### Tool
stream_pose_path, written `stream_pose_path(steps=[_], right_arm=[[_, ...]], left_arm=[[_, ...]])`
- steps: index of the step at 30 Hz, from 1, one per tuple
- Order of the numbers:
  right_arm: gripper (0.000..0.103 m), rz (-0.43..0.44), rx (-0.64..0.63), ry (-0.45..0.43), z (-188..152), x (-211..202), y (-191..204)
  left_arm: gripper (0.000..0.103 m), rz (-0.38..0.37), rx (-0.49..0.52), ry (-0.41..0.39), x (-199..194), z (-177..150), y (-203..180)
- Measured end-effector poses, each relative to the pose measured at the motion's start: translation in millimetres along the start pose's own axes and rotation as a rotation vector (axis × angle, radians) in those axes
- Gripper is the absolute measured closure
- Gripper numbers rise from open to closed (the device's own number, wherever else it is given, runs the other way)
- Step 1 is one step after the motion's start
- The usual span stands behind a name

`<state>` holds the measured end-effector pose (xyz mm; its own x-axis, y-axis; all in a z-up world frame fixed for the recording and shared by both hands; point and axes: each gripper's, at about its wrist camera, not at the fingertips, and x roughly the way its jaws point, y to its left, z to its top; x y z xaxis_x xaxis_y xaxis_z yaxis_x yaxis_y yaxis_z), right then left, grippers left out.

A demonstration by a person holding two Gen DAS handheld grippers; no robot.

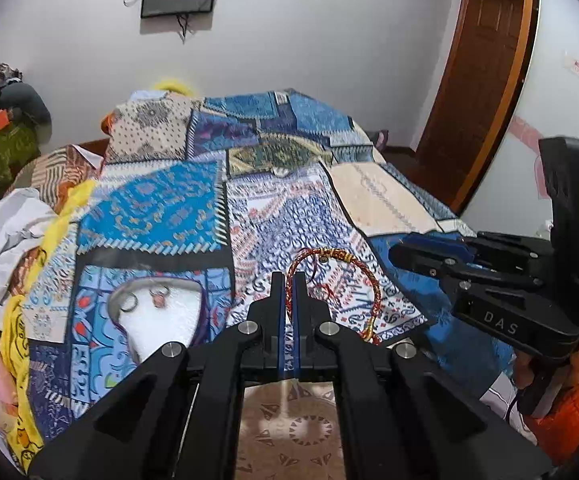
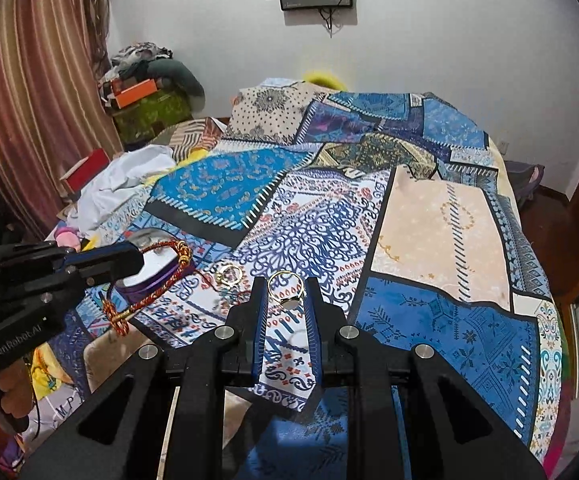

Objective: Organize jewelry

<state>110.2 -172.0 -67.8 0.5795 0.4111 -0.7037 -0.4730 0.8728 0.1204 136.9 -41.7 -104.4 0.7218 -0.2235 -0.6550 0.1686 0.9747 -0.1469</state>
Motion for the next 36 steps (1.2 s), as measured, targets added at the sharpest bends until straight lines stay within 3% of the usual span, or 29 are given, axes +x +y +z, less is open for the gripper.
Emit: stream_pose_path(steps=[10, 20, 27, 36], right_arm=[[0.087, 0.032, -0.032, -0.055, 15, -9, 24], [0.087, 0.099, -0.071, -0.074, 33, 4, 64], [0.087, 0.143, -0.093, -0.065, 38, 20, 88], [0.087, 0.179, -0.111, -0.022, 42, 51, 109]], left_arm=[[0.102, 0.068, -0.048, -0.082, -33, 5, 33], [0.102, 0.132, -0.097, -0.103, -48, -2, 76], [0.102, 0.161, -0.128, -0.085, -41, -11, 105], [0.102, 0.151, -0.151, 0.000, -3, -24, 129]])
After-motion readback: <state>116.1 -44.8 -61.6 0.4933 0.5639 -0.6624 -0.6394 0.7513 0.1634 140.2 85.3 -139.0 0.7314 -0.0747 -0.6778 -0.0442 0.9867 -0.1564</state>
